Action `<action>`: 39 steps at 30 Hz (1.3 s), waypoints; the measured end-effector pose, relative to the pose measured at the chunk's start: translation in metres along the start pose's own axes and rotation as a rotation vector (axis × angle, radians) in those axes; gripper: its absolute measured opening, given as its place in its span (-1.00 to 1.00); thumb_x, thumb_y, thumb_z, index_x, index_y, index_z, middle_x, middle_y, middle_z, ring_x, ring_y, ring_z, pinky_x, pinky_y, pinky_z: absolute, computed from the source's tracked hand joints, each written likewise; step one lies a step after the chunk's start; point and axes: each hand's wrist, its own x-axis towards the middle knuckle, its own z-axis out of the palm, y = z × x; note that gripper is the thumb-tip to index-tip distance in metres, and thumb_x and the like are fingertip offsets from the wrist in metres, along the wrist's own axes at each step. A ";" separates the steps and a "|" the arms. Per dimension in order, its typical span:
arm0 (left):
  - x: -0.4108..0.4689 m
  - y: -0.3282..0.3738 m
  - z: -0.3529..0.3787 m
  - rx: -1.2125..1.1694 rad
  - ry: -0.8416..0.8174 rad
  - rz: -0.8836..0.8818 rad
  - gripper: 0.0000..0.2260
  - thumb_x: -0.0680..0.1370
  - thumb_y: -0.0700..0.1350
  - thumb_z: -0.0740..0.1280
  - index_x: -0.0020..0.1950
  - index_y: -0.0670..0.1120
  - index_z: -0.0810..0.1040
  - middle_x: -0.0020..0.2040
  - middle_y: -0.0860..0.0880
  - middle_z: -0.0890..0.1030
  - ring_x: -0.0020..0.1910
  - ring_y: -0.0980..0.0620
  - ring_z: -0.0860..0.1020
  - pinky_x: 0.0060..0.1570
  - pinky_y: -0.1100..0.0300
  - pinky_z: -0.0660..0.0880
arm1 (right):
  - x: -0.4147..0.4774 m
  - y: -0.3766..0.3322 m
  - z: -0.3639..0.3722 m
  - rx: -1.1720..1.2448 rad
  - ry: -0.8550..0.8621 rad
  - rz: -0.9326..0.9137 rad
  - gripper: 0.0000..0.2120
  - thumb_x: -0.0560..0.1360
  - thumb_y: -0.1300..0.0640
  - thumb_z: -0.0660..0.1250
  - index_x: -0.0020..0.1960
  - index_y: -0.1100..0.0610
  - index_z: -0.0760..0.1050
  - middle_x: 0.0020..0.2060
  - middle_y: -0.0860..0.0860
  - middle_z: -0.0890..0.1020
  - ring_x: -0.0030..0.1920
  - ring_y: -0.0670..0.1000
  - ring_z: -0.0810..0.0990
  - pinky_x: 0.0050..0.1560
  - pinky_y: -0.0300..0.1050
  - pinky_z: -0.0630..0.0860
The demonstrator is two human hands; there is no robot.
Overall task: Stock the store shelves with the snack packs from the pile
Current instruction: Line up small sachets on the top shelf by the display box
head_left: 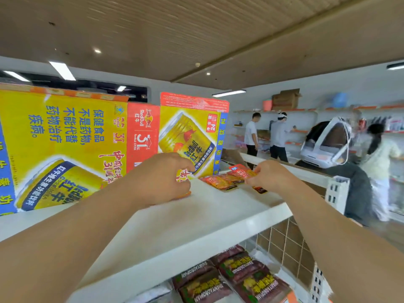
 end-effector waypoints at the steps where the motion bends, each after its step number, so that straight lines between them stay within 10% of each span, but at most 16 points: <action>1: 0.011 0.007 0.006 0.005 -0.001 0.005 -0.66 0.52 0.11 0.36 0.29 0.19 0.56 0.20 0.10 0.54 0.19 0.03 0.51 0.19 0.08 0.47 | 0.006 0.005 -0.001 -0.002 -0.006 -0.007 -0.66 0.37 -0.12 0.47 -0.13 0.18 0.62 -0.31 0.08 0.57 -0.30 0.03 0.52 -0.30 -0.11 0.38; 27: 0.130 0.023 0.104 -0.125 -0.005 -0.316 -0.72 0.55 0.09 0.39 0.25 0.27 0.57 0.22 0.17 0.56 0.20 0.08 0.54 0.22 0.05 0.50 | 0.123 0.019 0.049 -0.050 -0.113 -0.294 -0.62 0.45 -0.17 0.38 -0.25 0.13 0.42 -0.33 0.05 0.50 -0.33 0.01 0.46 -0.41 -0.12 0.28; 39: 0.134 0.045 0.143 0.060 -0.367 -0.129 -0.57 0.67 0.14 0.19 0.55 0.22 0.27 0.47 0.20 0.34 0.39 0.04 0.42 0.35 0.01 0.39 | 0.131 0.020 0.068 -0.049 -0.106 -0.376 -0.61 0.44 -0.23 0.38 -0.19 0.10 0.41 -0.25 0.04 0.49 -0.15 0.11 0.53 -0.36 -0.11 0.29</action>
